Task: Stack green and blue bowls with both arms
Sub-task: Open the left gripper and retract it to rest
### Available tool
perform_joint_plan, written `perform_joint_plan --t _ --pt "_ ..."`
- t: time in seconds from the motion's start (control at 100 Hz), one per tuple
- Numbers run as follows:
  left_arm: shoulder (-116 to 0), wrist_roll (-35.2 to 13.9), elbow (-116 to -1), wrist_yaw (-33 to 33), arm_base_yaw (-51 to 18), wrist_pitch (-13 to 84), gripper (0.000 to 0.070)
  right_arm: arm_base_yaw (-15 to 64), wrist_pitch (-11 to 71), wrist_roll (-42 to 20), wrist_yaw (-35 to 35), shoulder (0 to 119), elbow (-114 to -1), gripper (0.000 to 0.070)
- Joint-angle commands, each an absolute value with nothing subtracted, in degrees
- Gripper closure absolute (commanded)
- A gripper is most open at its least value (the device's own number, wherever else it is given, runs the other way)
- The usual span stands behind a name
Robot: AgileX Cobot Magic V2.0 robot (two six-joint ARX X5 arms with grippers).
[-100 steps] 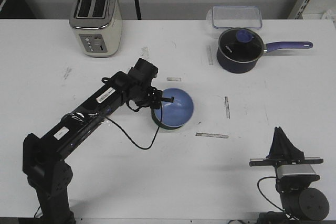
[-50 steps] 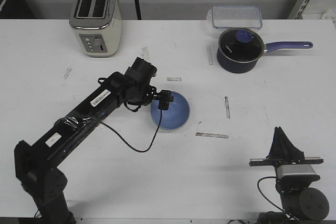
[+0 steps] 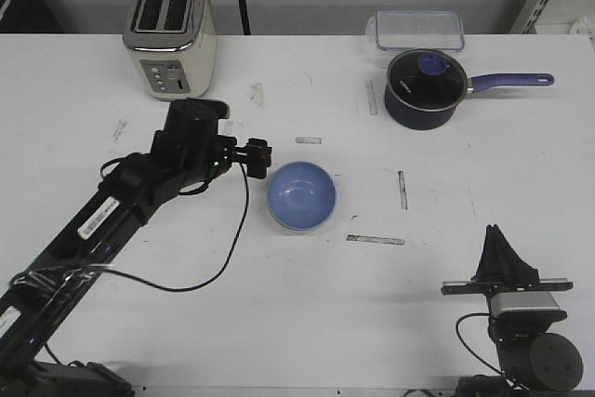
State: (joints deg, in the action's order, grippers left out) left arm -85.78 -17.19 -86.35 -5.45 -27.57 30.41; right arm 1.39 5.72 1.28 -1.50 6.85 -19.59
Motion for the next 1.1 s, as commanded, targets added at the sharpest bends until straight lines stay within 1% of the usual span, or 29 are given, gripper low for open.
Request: perform_joint_plan --t 0.0,0.06,0.08,0.14,0.16,0.26,0.32,0.4,0.44,0.47,0.49,0.6,0.77,1.09 --pt "-83.1 -13.8 -82.9 -3.9 -26.7 26.4 0.0218 1.3 5.1 1.3 -1.5 6.7 -19.9 0.0685" --pt "-79.7 -11.8 -78.7 -2.5 -25.5 22.3 0.0233 1.3 5.1 1.3 -1.5 6.7 -19.9 0.0685" --pt "-78.5 -11.0 -77.2 -2.0 -25.0 20.9 0.0252 1.3 5.1 1.3 -1.5 6.7 -19.9 0.0685" --pt "-75.0 -8.7 -72.6 -1.1 -23.6 16.6 0.0329 1.3 5.1 1.3 -1.5 6.7 -19.9 0.0685" --pt "-73.5 -7.7 -70.5 -1.0 -22.9 14.7 0.0368 1.3 5.1 1.3 -1.5 6.7 -19.9 0.0685" --pt "-67.5 -6.2 -62.3 -1.1 -19.9 6.9 0.0511 1.3 5.1 1.3 -1.5 6.7 -19.9 0.0685" --pt "-64.1 -6.2 -57.8 -1.0 -18.0 2.9 0.0548 1.3 5.1 1.3 -1.5 6.7 -19.9 0.0685" --pt "-59.9 -6.2 -52.7 -1.0 -15.4 -1.0 0.0555 1.3 5.1 1.3 -1.5 6.7 -19.9 0.0685" --pt "-57.6 -6.2 -50.1 -1.0 -14.0 -2.9 0.0607 1.3 5.1 1.3 -1.5 6.7 -19.9 0.0685" --pt "-55.6 -6.1 -48.0 -1.0 -12.9 -4.1 0.0674 1.3 5.1 1.3 -1.5 6.7 -19.9 0.0685" --pt "-54.8 -5.8 -47.1 -1.0 -12.4 -4.6 0.07 1.3 5.1 1.3 -1.5 6.7 -19.9 0.0685" --pt "-48.9 -3.5 -41.3 -1.0 -9.2 -7.7 0.0699 1.3 5.1 1.3 -1.5 6.7 -19.9 0.0685" --pt "-39.4 -2.3 -33.4 -1.0 -5.9 -9.2 0.0699 1.3 5.1 1.3 -1.5 6.7 -19.9 0.0685" --pt "-21.1 -2.3 -19.9 -0.8 -4.9 -9.0 0.0698 1.3 5.1 1.3 -1.5 6.7 -19.9 0.0685"
